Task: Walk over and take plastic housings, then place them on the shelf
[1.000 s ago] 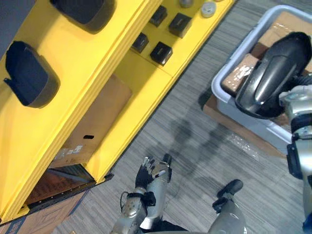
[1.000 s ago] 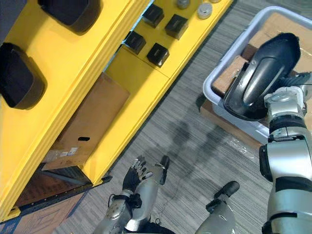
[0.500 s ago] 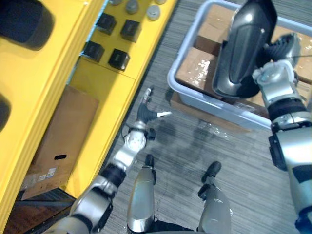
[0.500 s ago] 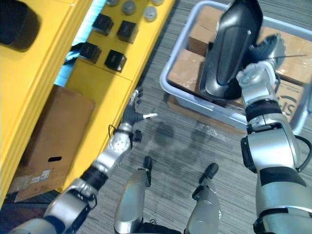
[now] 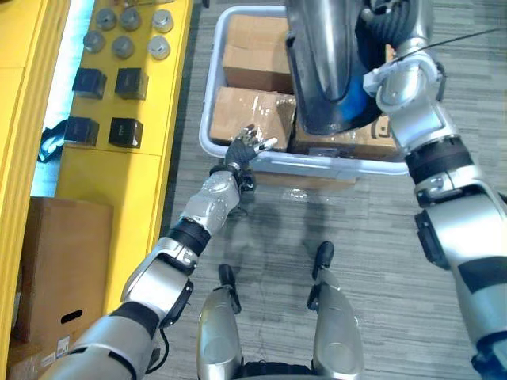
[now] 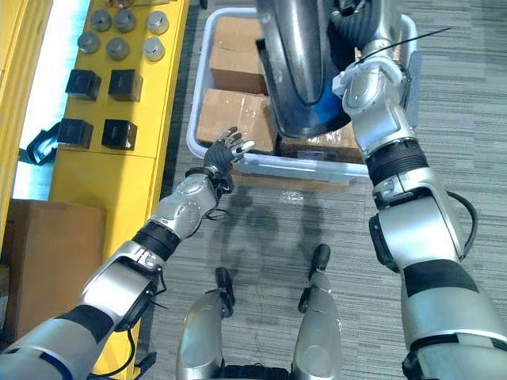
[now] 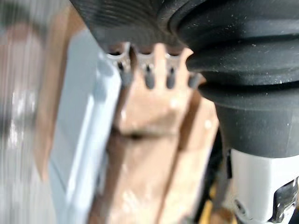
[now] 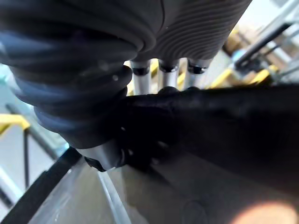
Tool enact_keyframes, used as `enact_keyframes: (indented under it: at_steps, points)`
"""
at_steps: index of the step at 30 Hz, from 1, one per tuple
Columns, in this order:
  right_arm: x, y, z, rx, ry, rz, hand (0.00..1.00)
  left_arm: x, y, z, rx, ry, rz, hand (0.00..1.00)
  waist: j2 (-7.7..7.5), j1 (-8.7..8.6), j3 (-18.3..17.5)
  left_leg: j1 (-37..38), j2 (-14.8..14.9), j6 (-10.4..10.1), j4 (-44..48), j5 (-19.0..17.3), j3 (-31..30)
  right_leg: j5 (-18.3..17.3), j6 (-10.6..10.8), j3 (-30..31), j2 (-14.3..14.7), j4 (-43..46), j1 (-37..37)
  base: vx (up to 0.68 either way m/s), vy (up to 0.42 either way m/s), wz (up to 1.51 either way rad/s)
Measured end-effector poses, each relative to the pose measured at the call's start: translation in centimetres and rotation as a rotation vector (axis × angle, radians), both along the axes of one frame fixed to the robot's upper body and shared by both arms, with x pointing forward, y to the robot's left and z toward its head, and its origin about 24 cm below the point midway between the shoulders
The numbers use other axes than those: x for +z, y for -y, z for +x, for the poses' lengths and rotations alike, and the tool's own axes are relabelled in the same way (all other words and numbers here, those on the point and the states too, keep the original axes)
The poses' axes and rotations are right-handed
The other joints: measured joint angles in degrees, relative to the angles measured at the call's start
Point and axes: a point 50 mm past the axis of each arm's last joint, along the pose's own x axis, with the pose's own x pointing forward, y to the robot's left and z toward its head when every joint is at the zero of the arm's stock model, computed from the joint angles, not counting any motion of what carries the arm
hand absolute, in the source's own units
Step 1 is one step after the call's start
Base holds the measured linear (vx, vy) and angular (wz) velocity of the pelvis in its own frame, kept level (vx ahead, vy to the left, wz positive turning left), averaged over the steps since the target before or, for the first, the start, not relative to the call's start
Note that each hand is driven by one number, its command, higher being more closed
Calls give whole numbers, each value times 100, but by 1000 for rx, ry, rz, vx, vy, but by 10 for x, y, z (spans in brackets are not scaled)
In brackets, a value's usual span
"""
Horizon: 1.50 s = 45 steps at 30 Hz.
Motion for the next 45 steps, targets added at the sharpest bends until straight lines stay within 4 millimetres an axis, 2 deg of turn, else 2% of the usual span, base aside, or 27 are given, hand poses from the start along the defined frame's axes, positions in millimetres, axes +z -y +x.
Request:
enact_keyframes:
  at_steps: [5,10,15,19,26,32,33,40,45]
  points:
    - [-5,-12,1,36,-21,-71,100,12,6,-1,-77,33,-149,0,0,-23,0,65,-23,-13,-128,80,-2,0,0,-2,2,-1,2,0,0,0]
    - [-10,-19,2,49,-36,-132,100,40,8,-5,-143,149,-349,0,5,-25,-3,103,-90,-2,-301,204,-30,4,-1,-14,-39,-18,2,3,13,5]
    - [-15,-24,3,60,-51,-172,100,52,1,-5,-132,199,-378,0,13,-38,-8,110,-141,8,-336,228,-35,70,12,-23,-76,-103,41,-3,33,3]
    - [-34,-24,6,68,-96,-164,100,51,3,-5,-114,185,-373,0,23,-56,-14,123,-145,11,-328,230,-152,117,9,-164,-70,-261,230,-10,22,13]
    - [-47,-50,4,170,-95,-142,100,48,7,-5,-86,156,-365,0,28,-13,-17,87,-169,14,-328,234,-148,188,18,-163,-71,-379,236,-2,4,1]
    - [-53,-54,2,187,-78,-116,100,46,9,-5,-51,156,-299,0,31,14,-18,150,-176,15,-336,234,-167,192,24,-178,-71,-425,334,0,6,1]
    - [-55,-56,1,194,-73,-110,100,46,8,-5,-42,152,-277,100,31,15,-18,177,-178,15,-343,234,-166,195,29,-178,-71,-446,370,0,0,0]
    - [-62,-55,0,190,-70,-87,100,40,9,-4,-20,160,-89,100,53,32,-32,186,-185,15,-343,234,-169,217,35,-179,-69,-497,405,0,0,0]
    - [-59,-58,-3,204,-53,-86,100,39,4,-3,-2,170,-18,100,53,19,-32,192,-185,15,-343,234,-168,224,33,-178,-67,-506,412,0,0,0]
